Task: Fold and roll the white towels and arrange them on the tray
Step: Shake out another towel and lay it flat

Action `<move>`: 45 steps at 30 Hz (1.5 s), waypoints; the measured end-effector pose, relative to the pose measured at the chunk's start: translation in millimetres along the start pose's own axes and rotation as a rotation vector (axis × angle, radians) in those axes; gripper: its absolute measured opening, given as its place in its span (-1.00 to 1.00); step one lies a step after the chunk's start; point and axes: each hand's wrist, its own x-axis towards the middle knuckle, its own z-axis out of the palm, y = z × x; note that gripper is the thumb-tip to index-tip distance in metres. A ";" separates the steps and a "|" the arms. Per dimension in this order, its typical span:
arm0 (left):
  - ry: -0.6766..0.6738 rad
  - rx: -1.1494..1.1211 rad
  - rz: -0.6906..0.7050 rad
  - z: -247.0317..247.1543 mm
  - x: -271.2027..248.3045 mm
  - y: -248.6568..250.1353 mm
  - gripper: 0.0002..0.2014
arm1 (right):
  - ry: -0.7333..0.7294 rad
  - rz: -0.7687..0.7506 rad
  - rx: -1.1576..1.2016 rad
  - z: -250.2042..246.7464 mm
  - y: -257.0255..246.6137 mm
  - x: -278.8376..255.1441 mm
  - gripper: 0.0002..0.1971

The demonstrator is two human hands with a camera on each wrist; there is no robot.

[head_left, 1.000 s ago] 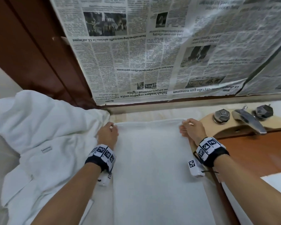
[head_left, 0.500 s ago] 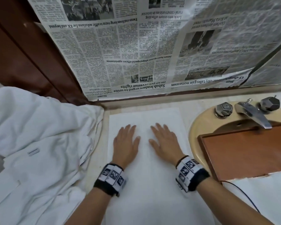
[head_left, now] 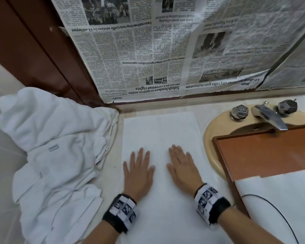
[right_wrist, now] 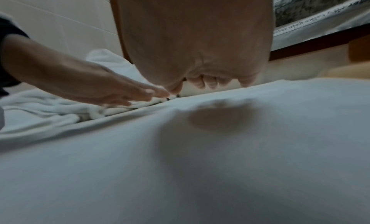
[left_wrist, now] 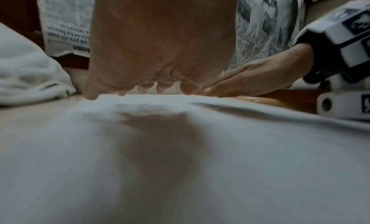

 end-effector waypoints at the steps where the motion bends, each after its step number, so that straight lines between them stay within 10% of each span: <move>1: -0.011 -0.017 0.025 7.4 -16.0 7.7 -0.21 | -0.019 -0.017 -0.010 10.3 -6.9 -13.9 -0.26; 10: 0.089 -0.051 -0.119 31.8 -69.2 -56.0 -0.23 | -0.046 0.237 -0.071 8.8 47.5 -60.4 -0.10; 18: 0.013 -0.097 0.061 63.7 -157.1 12.6 -0.23 | -0.071 0.021 -0.023 45.6 -19.1 -148.1 -0.24; 27: 0.102 -0.057 -0.143 76.5 -187.9 -38.1 -0.30 | 0.030 0.224 -0.049 52.9 38.1 -176.0 -0.17; 34: 0.122 -0.077 -0.030 97.9 -221.3 -15.2 -0.36 | 0.146 0.091 -0.047 86.9 -15.7 -217.6 -0.35; 45: 0.169 -0.103 -0.224 94.6 -252.6 -66.6 -0.39 | 0.118 0.219 -0.071 91.6 -12.5 -226.7 -0.28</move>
